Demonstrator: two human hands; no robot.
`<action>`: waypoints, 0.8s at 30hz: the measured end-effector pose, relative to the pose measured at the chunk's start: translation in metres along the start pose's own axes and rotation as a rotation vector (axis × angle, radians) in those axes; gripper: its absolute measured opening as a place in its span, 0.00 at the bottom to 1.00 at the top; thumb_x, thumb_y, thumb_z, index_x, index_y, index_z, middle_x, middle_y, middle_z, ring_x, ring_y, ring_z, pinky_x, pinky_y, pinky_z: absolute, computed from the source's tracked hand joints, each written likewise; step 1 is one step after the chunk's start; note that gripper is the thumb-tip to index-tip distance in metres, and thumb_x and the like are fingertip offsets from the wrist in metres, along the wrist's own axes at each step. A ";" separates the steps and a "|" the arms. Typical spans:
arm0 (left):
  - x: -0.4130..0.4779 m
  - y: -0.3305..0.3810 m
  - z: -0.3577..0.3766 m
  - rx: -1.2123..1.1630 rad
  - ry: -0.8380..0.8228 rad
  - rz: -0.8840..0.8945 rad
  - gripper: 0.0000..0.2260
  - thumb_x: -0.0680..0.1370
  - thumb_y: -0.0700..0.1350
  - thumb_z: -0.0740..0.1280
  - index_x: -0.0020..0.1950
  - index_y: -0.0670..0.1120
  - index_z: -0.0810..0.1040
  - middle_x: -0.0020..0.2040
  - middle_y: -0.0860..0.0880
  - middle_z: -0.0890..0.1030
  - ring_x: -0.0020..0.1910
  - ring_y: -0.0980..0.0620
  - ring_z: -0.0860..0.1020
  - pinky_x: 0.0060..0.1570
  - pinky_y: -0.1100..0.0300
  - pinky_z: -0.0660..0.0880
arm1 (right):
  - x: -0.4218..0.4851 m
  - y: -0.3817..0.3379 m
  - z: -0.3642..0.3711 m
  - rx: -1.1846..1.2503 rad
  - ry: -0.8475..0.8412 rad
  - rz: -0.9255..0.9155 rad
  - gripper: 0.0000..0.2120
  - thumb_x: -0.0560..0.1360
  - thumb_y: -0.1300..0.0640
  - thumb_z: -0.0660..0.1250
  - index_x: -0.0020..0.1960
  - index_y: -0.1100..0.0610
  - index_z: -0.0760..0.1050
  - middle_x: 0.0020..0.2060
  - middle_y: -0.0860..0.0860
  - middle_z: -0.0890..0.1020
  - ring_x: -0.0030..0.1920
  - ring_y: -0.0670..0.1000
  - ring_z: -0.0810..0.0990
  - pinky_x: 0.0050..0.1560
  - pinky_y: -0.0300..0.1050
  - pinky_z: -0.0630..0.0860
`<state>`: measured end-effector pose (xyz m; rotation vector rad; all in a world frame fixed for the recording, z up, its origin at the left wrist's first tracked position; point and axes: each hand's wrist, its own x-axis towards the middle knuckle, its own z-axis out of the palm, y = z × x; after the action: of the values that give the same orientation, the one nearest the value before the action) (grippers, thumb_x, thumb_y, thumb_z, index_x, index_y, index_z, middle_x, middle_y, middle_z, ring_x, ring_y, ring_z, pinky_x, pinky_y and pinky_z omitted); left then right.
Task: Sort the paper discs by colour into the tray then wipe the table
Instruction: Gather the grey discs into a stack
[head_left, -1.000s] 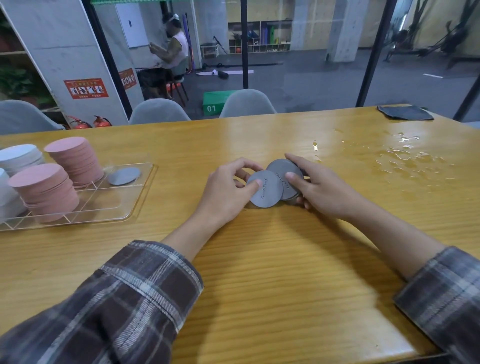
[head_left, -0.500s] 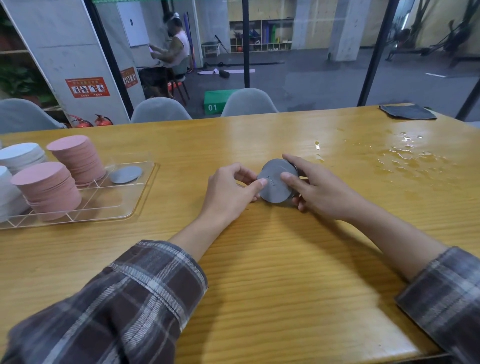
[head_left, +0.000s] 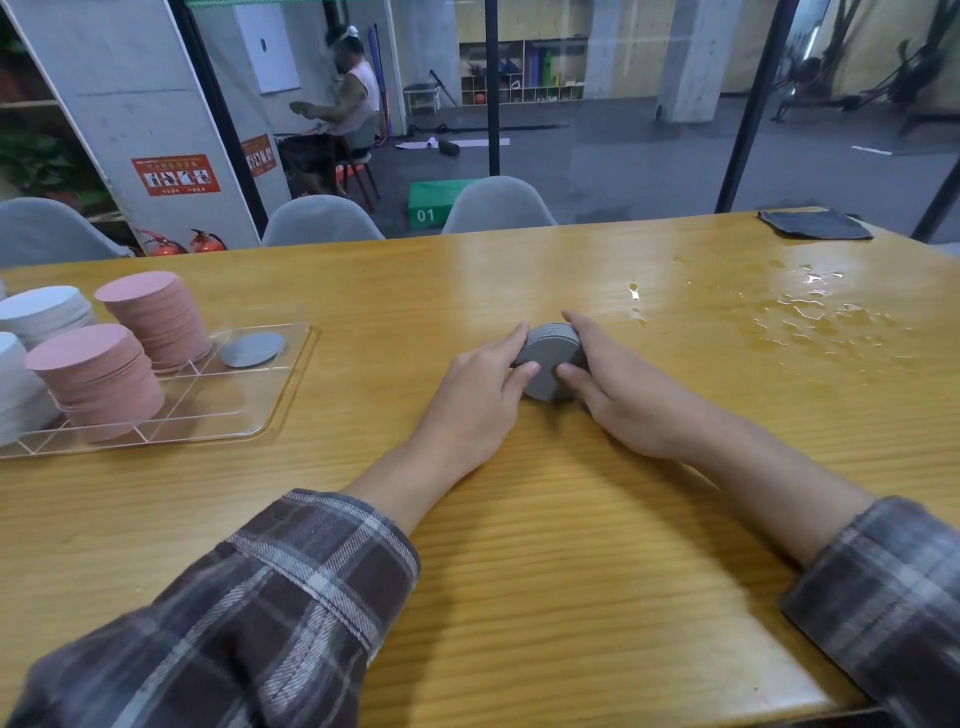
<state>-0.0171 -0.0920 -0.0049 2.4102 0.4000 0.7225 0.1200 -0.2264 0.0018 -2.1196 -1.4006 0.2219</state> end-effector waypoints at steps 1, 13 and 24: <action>-0.001 0.001 0.002 0.031 0.005 0.005 0.23 0.87 0.44 0.61 0.81 0.42 0.64 0.71 0.45 0.78 0.69 0.48 0.75 0.66 0.61 0.70 | 0.000 0.000 0.001 -0.011 0.008 -0.005 0.30 0.86 0.54 0.56 0.83 0.56 0.47 0.76 0.54 0.66 0.74 0.52 0.66 0.63 0.32 0.58; -0.008 0.001 -0.016 -0.097 0.029 -0.056 0.11 0.85 0.44 0.65 0.65 0.48 0.83 0.50 0.51 0.87 0.49 0.51 0.83 0.54 0.58 0.78 | -0.006 -0.004 -0.001 0.082 0.127 -0.027 0.15 0.83 0.49 0.64 0.68 0.48 0.70 0.49 0.51 0.84 0.45 0.51 0.81 0.48 0.41 0.74; -0.032 -0.036 -0.096 -0.248 0.012 -0.237 0.08 0.84 0.45 0.67 0.60 0.49 0.85 0.51 0.53 0.88 0.52 0.55 0.86 0.61 0.47 0.81 | 0.029 -0.067 0.020 0.261 0.102 -0.082 0.09 0.78 0.52 0.73 0.57 0.51 0.83 0.47 0.46 0.86 0.44 0.47 0.85 0.49 0.53 0.83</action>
<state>-0.1022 -0.0348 0.0255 2.0843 0.5559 0.6402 0.0718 -0.1745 0.0274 -1.8325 -1.3184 0.2459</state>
